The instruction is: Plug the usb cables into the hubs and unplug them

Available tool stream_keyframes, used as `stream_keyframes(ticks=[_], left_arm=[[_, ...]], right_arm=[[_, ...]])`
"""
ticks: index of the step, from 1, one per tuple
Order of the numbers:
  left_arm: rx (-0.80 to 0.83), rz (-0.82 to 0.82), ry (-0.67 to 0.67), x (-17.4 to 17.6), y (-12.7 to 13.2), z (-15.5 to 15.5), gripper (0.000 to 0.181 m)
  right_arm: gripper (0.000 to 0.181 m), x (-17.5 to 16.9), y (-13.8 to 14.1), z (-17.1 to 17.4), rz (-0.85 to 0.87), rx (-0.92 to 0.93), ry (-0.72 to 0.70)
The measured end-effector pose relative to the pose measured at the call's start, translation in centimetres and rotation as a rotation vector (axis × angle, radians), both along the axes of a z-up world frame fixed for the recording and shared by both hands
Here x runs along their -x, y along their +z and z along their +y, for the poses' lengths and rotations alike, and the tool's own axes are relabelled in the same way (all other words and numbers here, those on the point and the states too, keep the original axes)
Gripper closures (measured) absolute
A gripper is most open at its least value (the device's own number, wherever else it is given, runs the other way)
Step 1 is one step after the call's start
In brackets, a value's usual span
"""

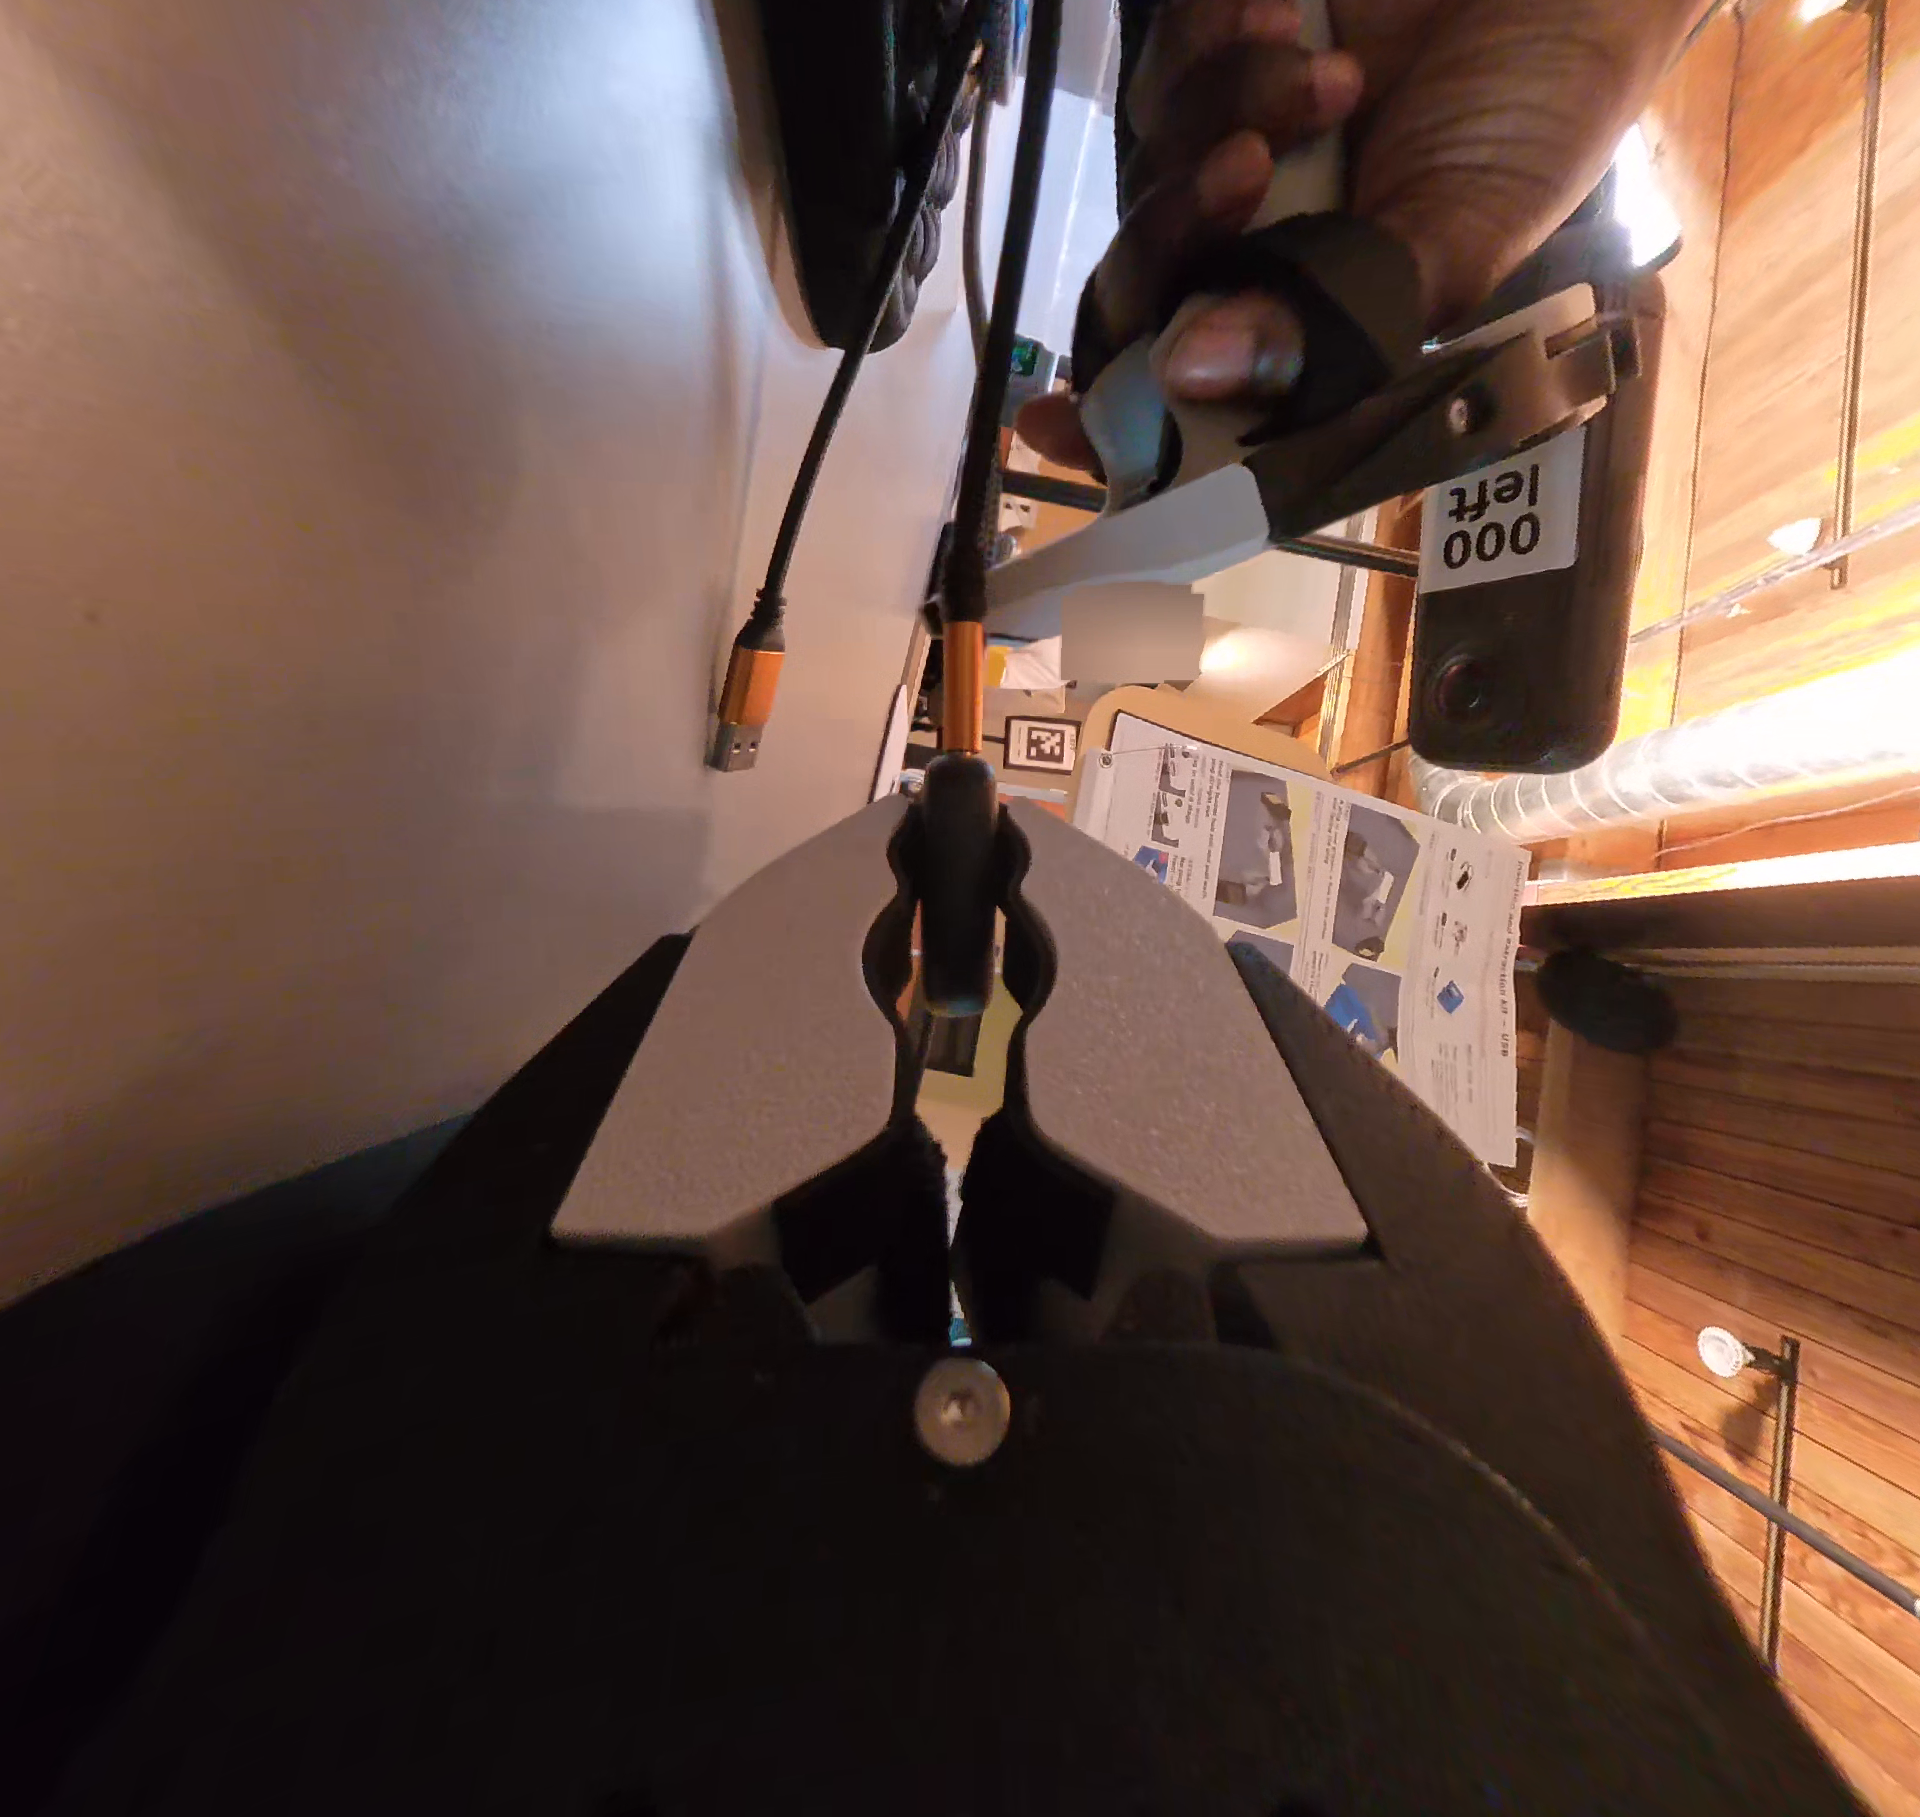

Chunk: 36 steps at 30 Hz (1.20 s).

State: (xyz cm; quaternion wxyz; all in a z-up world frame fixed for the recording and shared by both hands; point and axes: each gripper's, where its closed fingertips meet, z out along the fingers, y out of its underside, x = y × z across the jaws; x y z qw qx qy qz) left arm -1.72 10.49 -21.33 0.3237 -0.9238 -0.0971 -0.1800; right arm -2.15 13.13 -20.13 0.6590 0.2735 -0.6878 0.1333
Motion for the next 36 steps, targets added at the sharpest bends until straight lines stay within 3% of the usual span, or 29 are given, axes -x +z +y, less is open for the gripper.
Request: stream_keyframes(ticks=[11,23,36], left_arm=[[-0.01,0.054,0.016,0.1,-0.3,0.2,0.176],[-0.113,-0.029,0.077,0.5,1.0,0.0,0.176],[-0.12,-0.036,0.074,0.2,0.7,0.0,0.175]], right_arm=[[0.17,-0.1,0.1,-0.1,-0.01,0.01,0.004],[0.17,0.1,0.5,0.1,-0.019,0.047,-0.006],[0.17,0.2,0.6,0.0,-0.021,0.058,-0.01]])
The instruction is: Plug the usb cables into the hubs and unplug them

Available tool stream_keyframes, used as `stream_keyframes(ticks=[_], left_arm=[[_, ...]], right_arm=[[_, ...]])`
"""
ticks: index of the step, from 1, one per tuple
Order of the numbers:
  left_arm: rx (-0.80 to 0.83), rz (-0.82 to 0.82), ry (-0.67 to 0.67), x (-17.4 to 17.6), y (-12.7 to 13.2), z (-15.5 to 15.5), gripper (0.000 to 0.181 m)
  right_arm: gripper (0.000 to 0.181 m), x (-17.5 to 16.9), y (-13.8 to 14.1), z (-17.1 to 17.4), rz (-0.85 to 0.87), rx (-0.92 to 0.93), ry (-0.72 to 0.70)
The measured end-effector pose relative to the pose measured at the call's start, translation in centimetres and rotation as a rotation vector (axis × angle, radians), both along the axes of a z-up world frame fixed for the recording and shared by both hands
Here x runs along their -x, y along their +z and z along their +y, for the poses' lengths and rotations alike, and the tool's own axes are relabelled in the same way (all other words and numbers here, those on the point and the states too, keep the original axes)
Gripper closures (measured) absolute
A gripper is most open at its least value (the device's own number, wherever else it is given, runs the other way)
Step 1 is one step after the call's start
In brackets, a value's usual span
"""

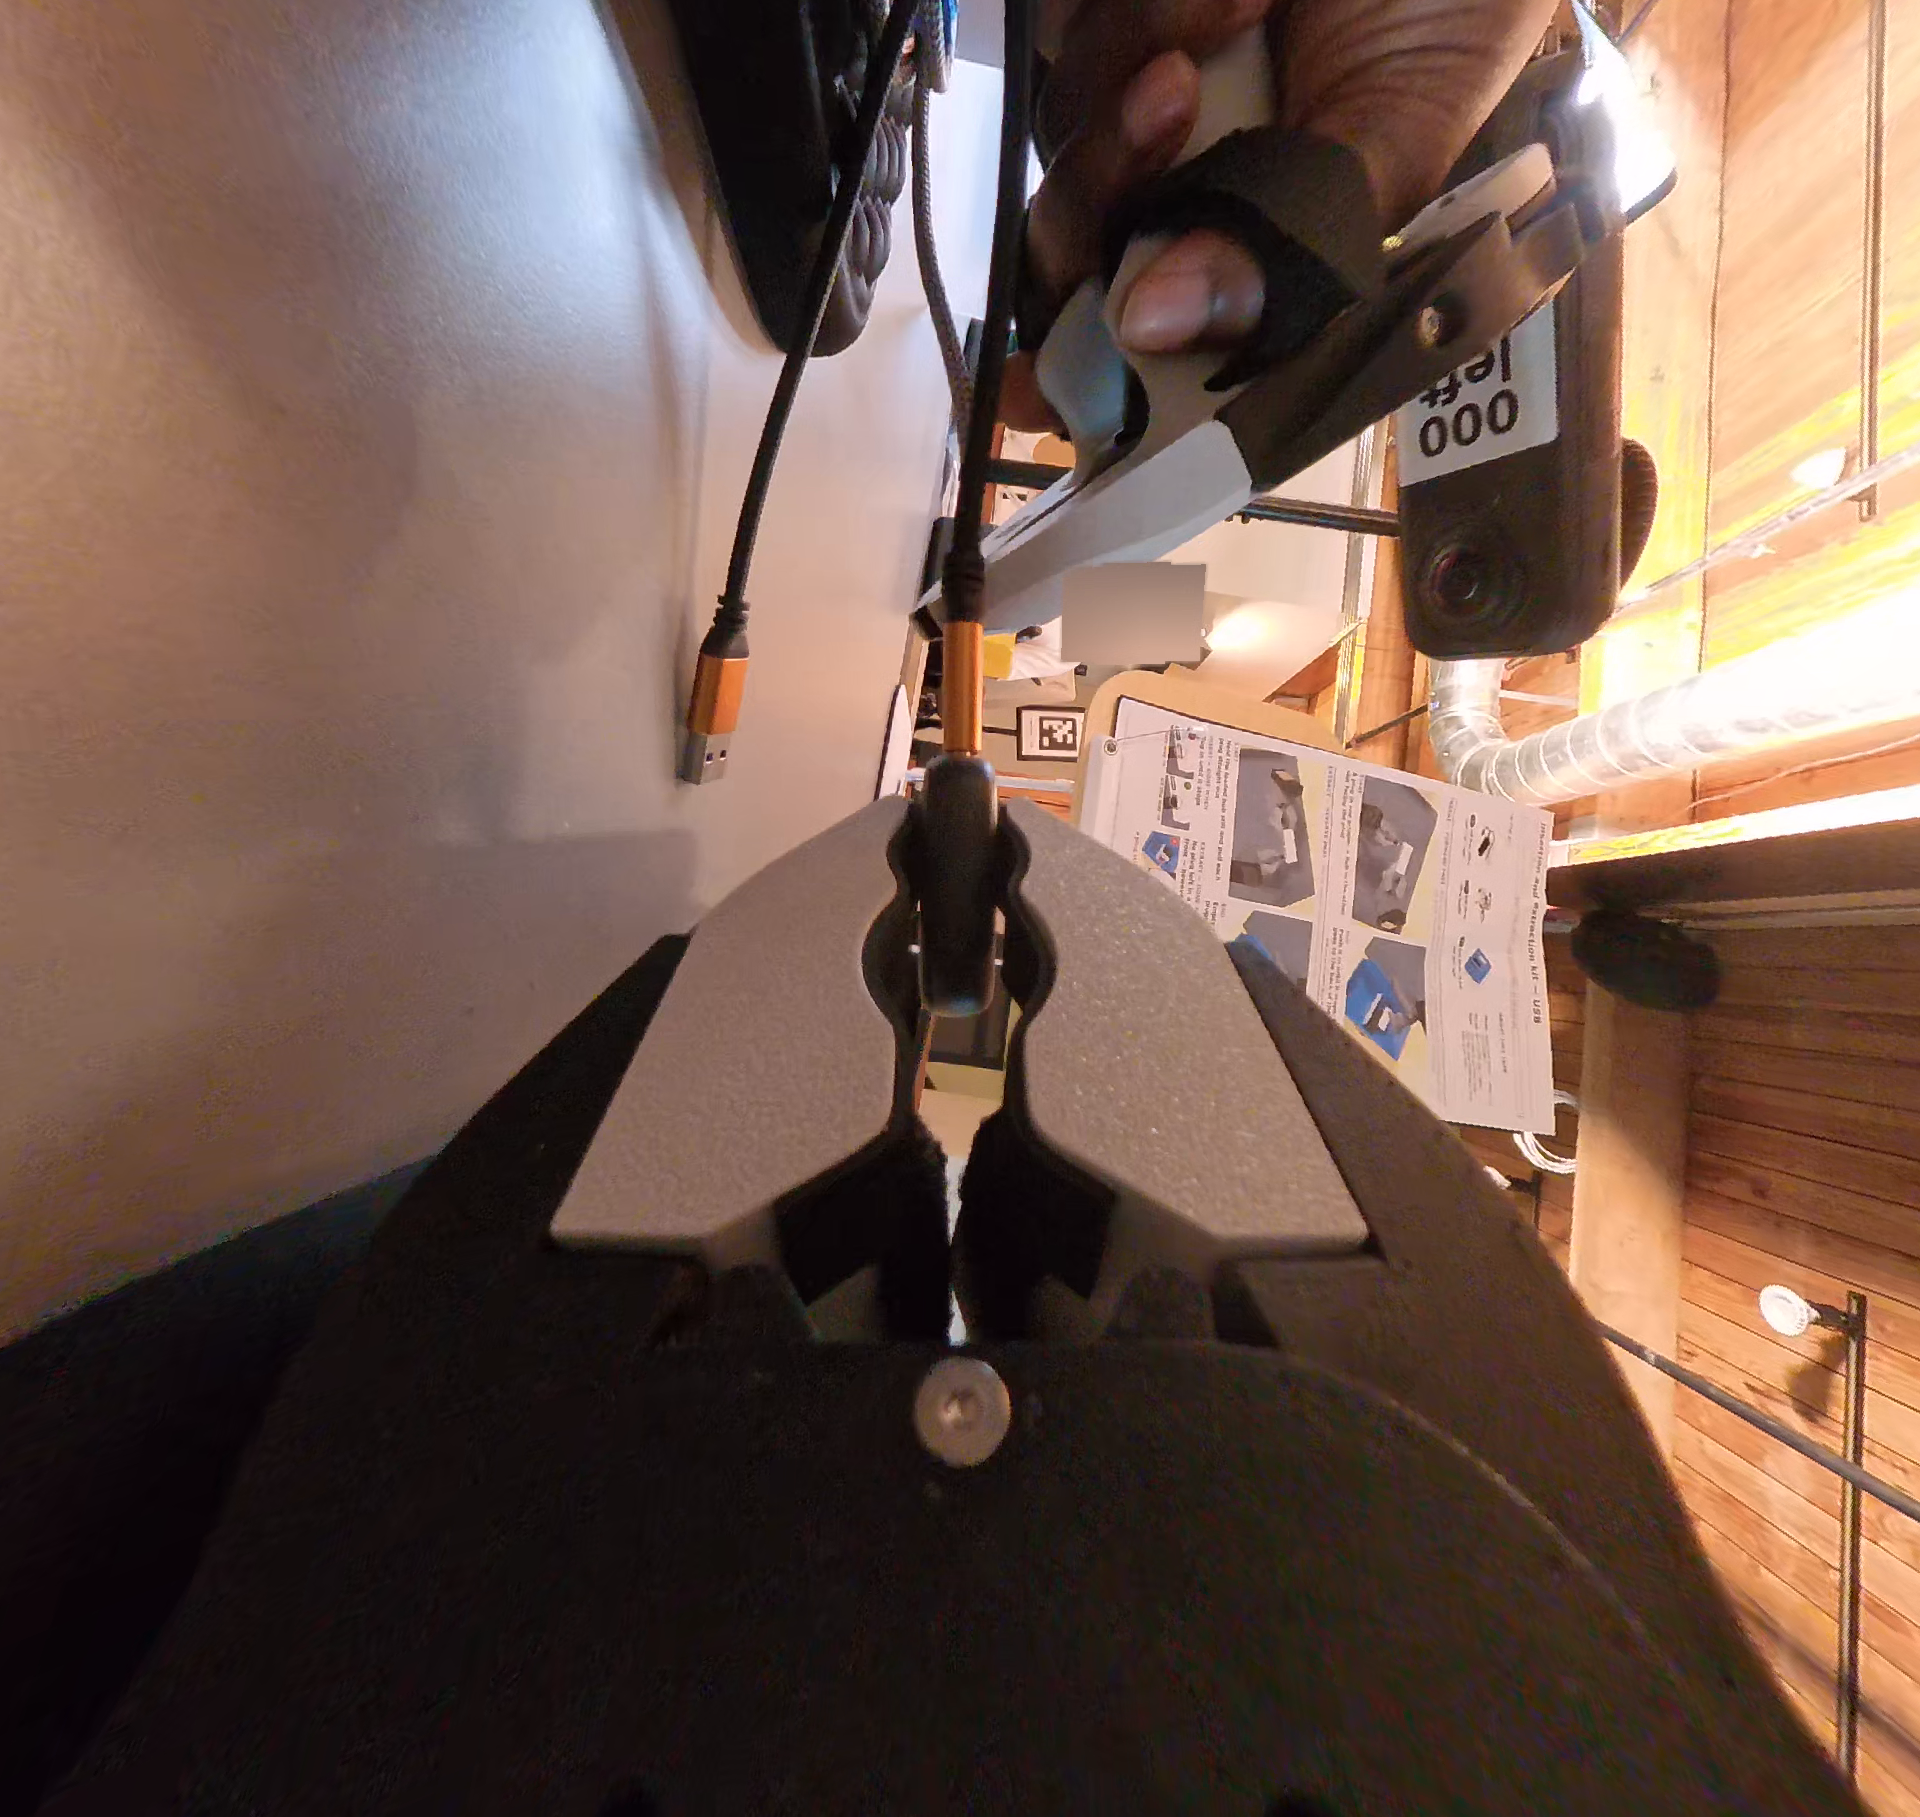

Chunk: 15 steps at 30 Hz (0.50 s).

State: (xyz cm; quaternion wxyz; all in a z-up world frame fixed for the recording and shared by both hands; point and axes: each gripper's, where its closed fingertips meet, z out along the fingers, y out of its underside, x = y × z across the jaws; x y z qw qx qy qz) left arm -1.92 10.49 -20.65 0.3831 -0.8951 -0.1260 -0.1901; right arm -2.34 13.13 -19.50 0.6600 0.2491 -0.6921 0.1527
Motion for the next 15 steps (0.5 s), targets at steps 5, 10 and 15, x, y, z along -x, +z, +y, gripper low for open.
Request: stream_keyframes(ticks=[5,10,15], left_arm=[[-0.001,-0.012,-0.01,-0.05,-0.13,0.26,0.176],[-0.008,0.014,-0.033,-0.15,0.03,0.43,0.176],[-0.023,0.0,-0.088,-0.28,0.24,0.39,0.176]], right_arm=[[0.17,-0.04,-0.06,-0.29,-0.001,-0.004,0.003],[0.17,-0.1,-0.11,-0.34,-0.049,0.022,0.035],[0.169,-0.49,0.18,-0.73,-0.069,0.028,0.1]])
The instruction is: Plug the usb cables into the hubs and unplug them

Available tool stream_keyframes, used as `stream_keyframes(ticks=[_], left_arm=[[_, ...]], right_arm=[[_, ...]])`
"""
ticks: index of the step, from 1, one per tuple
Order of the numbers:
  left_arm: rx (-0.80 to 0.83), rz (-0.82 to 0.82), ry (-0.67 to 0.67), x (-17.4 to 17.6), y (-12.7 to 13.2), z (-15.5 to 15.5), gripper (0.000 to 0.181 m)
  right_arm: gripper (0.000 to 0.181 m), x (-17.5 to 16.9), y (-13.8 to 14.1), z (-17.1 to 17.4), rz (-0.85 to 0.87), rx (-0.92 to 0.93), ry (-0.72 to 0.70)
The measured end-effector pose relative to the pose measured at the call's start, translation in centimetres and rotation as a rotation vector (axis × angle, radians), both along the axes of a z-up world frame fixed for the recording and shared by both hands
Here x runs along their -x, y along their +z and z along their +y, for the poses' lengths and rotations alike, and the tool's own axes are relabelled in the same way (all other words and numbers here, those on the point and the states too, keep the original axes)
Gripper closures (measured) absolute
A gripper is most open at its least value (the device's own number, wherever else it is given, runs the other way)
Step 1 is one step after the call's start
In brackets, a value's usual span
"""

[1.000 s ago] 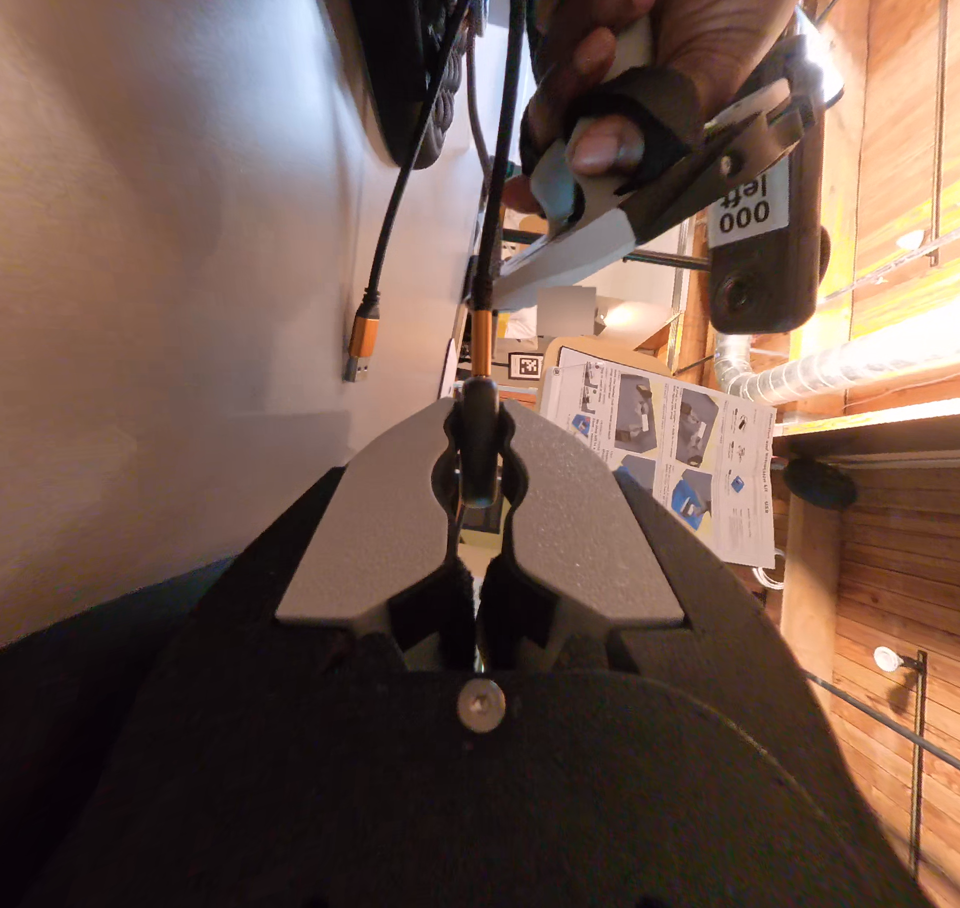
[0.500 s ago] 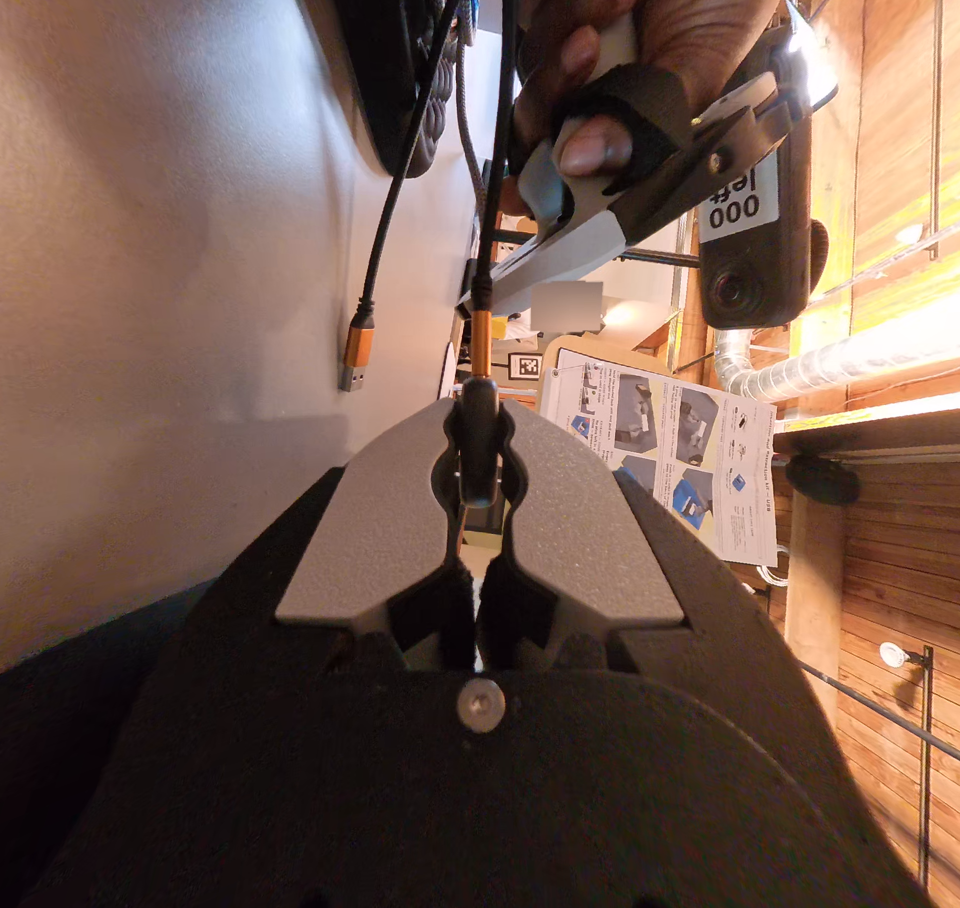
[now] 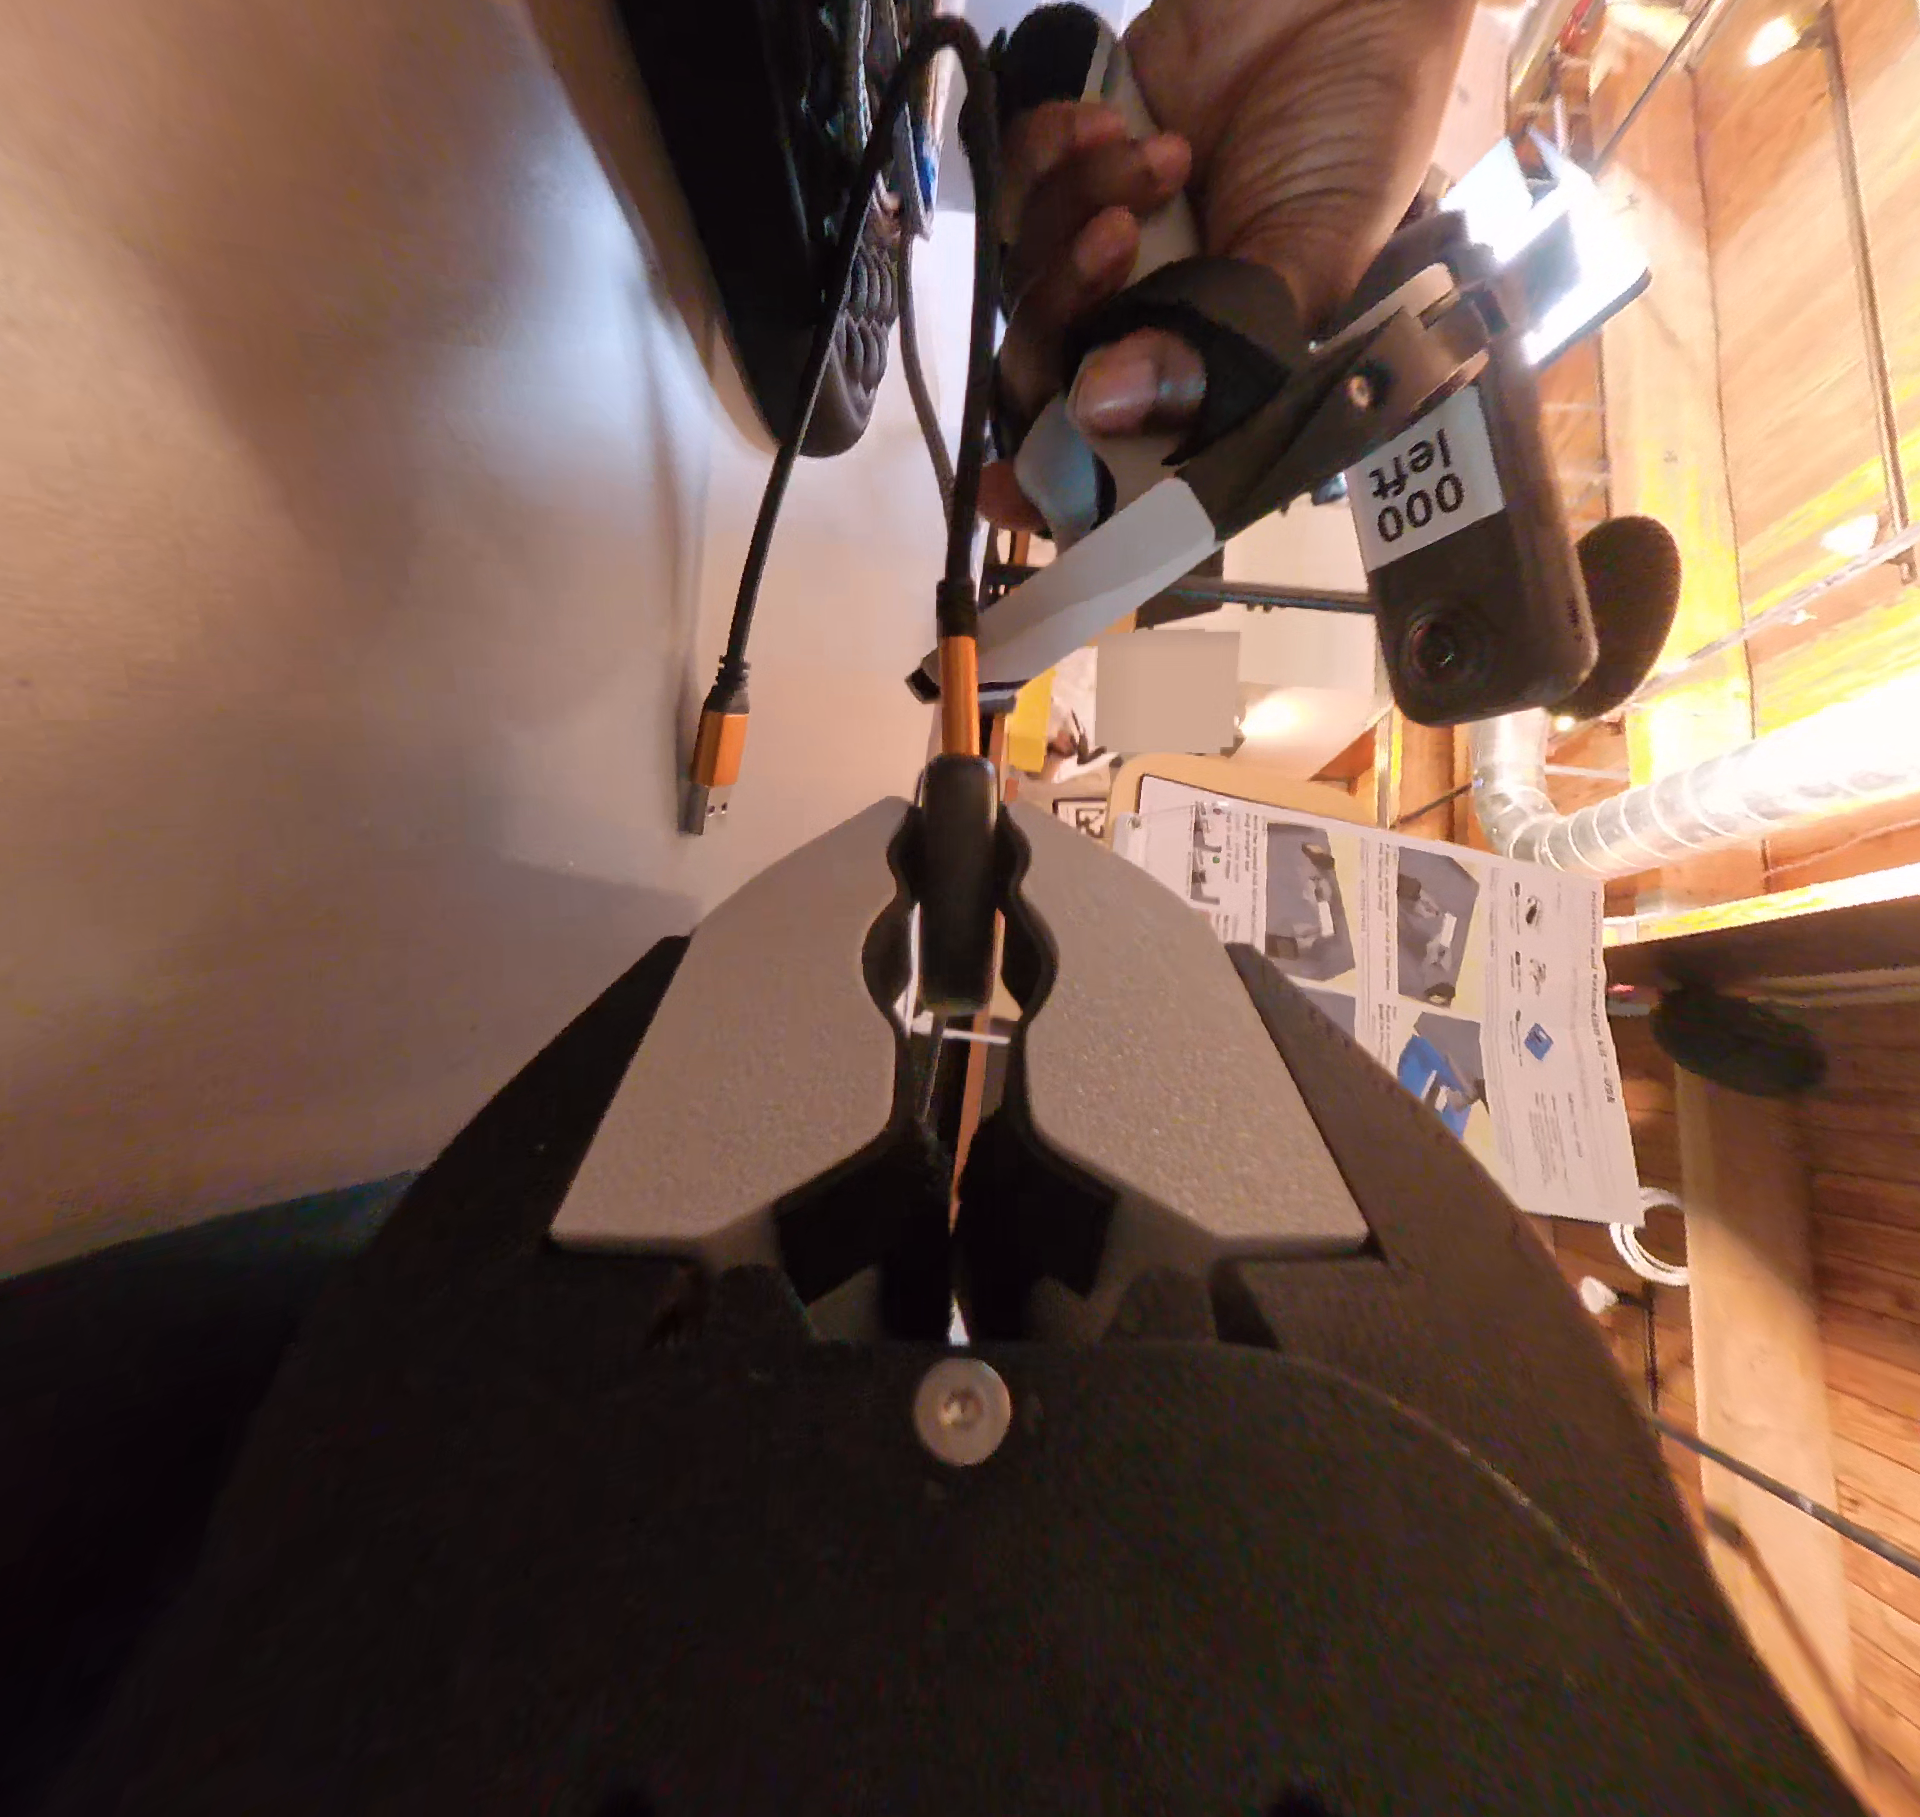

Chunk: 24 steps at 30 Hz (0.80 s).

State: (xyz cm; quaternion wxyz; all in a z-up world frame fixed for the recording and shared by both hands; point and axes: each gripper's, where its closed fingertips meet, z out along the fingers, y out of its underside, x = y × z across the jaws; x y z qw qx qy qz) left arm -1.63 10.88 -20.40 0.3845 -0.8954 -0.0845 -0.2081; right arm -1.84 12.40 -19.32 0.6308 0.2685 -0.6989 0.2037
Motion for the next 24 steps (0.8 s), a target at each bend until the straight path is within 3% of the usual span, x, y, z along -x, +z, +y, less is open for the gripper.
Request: stream_keyframes(ticks=[4,7,11,24], left_arm=[[-0.024,-0.023,-0.007,-0.3,0.1,-0.2,0.176],[-0.009,-0.047,-0.024,-0.8,-0.4,-0.2,0.176],[0.008,-0.075,-0.023,-1.1,-1.3,0.0,0.176],[0.021,-0.115,-0.044,-2.1,-1.8,-0.4,0.177]], right_arm=[[0.166,-0.3,-0.2,-0.3,-0.014,0.007,0.095],[0.154,0.6,-1.4,0.4,-0.059,-0.019,0.07],[0.167,0.9,-2.5,0.9,-0.158,-0.014,0.057],[0.17,0.6,-2.0,0.0,-0.078,-0.096,0.082]])
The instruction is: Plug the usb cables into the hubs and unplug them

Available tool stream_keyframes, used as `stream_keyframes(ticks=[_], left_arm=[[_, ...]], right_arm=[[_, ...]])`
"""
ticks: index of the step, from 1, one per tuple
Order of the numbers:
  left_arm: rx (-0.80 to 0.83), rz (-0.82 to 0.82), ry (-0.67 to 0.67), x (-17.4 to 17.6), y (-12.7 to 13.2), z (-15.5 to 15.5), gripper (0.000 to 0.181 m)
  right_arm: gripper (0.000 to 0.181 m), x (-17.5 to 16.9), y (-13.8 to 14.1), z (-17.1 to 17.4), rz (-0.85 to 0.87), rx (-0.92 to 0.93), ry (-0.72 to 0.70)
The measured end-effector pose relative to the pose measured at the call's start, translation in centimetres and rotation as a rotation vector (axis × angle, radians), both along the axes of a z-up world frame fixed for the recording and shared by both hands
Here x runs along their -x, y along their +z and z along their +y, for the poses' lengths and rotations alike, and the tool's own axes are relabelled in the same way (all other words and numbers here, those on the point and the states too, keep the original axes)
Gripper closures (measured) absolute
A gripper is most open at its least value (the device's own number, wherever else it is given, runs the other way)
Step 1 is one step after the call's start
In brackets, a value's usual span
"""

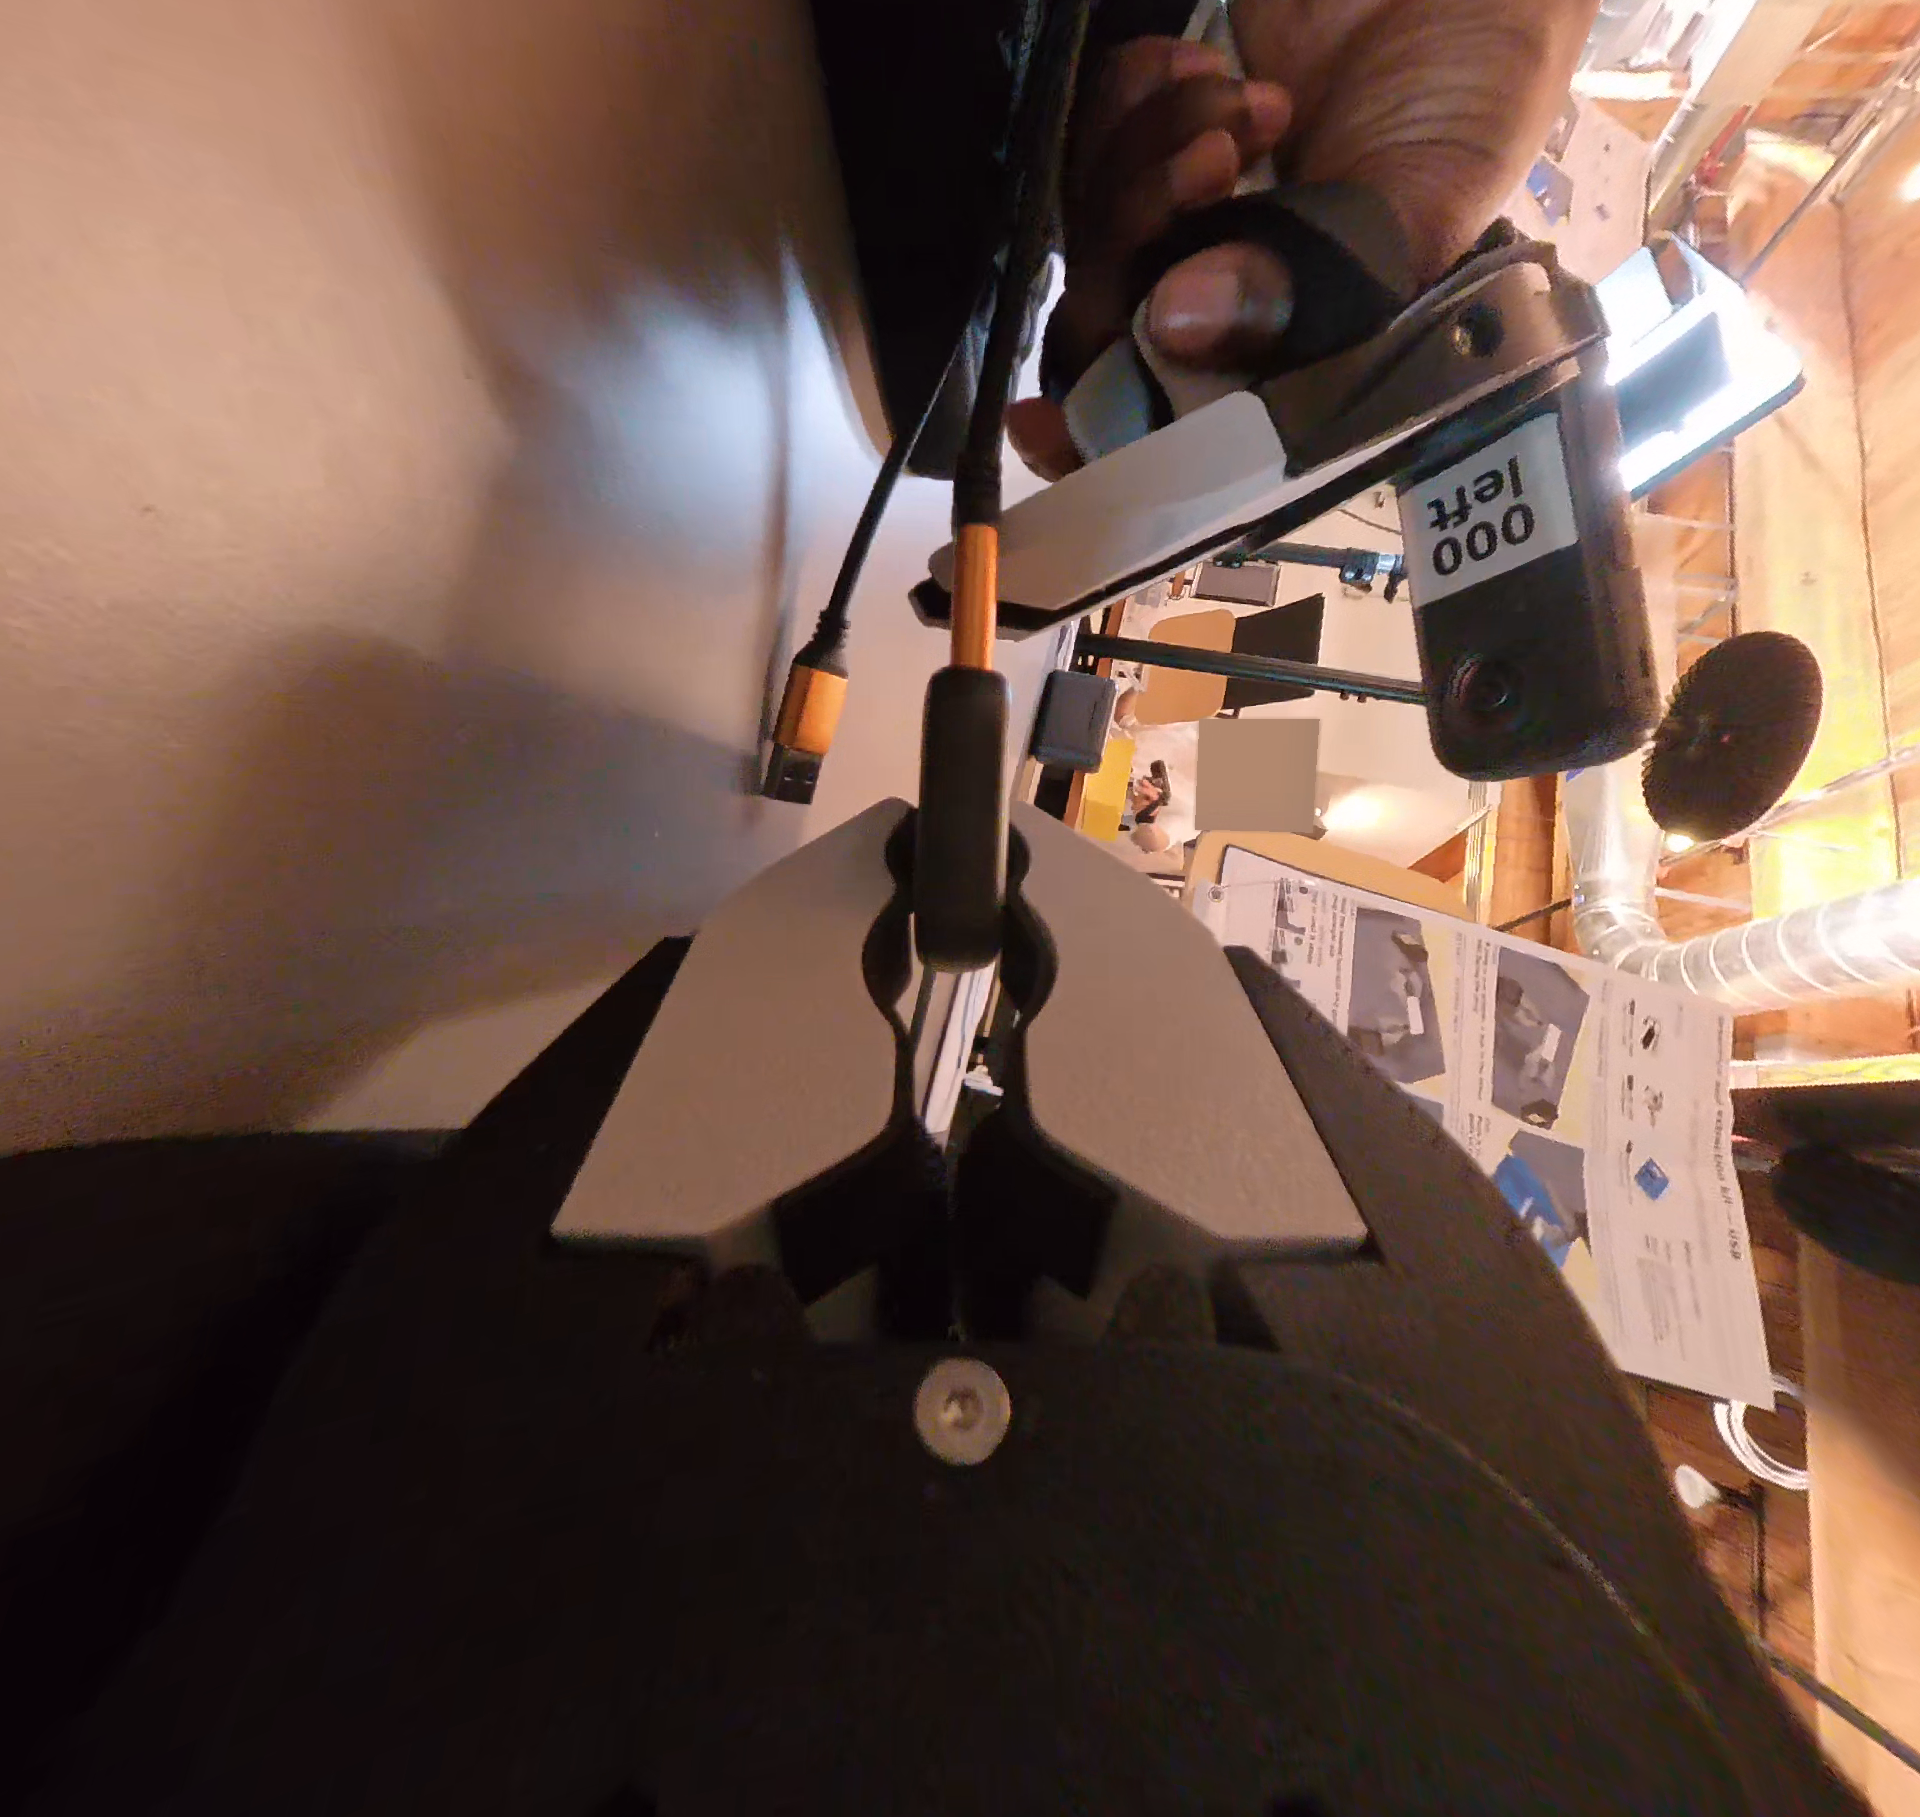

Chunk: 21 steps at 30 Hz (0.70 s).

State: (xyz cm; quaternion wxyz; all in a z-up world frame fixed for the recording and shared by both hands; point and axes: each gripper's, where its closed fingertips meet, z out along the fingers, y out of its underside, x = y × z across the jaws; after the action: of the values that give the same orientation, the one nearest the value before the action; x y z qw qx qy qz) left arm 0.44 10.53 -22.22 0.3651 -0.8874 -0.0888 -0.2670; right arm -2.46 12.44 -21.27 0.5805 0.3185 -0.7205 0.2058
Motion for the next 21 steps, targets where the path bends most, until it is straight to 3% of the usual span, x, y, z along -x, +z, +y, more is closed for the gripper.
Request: stream_keyframes(ticks=[7,9,12,16,18,21], left_arm=[[-0.013,0.084,0.058,1.2,0.1,0.2,0.174],[-0.036,0.196,0.135,2.7,0.9,0.4,0.159],[-0.171,0.406,0.283,5.0,4.6,0.4,0.132],[-0.322,0.8,0.517,7.5,10.1,-2.2,0.118],[-0.212,0.884,0.649,9.0,9.9,-4.9,0.119],[0.034,0.807,0.77,10.2,6.5,-8.5,0.119]], right_arm=[[0.169,0.9,0.4,0.4,0.021,0.007,-0.041],[0.17,1.4,1.5,0.7,0.036,0.086,-0.074],[0.169,2.3,3.4,1.9,0.081,0.165,-0.147],[0.169,3.0,3.5,3.2,0.067,0.189,-0.2],[0.169,3.1,3.4,3.5,0.049,0.206,-0.21],[0.169,3.4,3.7,3.9,0.041,0.237,-0.226]])
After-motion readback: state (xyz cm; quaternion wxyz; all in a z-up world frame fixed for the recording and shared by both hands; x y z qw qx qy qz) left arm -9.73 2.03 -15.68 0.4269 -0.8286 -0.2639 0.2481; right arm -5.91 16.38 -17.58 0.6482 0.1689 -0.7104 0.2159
